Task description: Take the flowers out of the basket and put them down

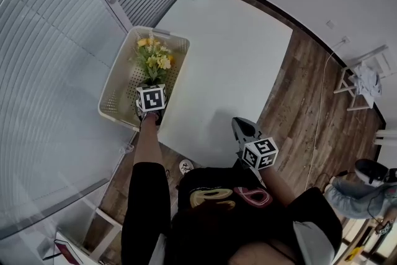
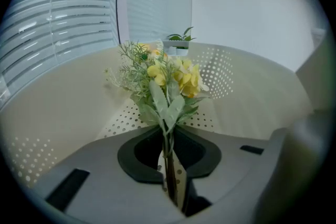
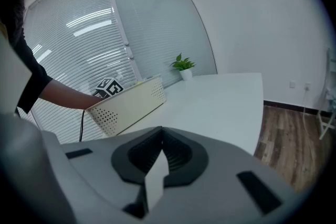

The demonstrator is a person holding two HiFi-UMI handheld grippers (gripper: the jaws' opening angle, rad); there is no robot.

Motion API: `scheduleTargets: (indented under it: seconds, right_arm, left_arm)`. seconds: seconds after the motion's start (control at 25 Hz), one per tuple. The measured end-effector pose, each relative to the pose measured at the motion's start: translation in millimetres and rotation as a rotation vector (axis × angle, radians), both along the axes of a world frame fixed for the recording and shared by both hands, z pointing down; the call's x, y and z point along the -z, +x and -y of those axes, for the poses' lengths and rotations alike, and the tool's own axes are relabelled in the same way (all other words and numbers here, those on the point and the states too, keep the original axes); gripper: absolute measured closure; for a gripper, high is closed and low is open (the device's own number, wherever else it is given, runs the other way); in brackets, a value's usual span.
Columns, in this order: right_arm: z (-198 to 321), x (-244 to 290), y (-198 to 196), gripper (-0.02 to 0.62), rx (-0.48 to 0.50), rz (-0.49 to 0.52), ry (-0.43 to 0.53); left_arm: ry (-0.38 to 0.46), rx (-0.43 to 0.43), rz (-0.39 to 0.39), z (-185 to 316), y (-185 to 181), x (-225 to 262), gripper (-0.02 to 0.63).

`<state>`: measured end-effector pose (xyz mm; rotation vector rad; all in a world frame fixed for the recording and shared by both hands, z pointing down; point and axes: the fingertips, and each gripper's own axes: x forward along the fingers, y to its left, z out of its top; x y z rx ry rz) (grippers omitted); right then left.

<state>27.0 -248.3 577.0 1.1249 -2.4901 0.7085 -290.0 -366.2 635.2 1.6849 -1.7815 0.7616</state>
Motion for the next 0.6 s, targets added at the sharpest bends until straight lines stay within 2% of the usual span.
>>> scheduleTargets:
  seconds: [0.2,0.6]
  right_arm:
    - [-1,2,-3,0.584,0.012,0.012,-0.001]
    - [-6,4,-1,0.584,0.024,0.024,0.01]
  left_arm:
    - [0.048,-0.003,-0.019,5,6,18,0.546]
    - [0.152,-0.017,0.047,10,4,68,0.546]
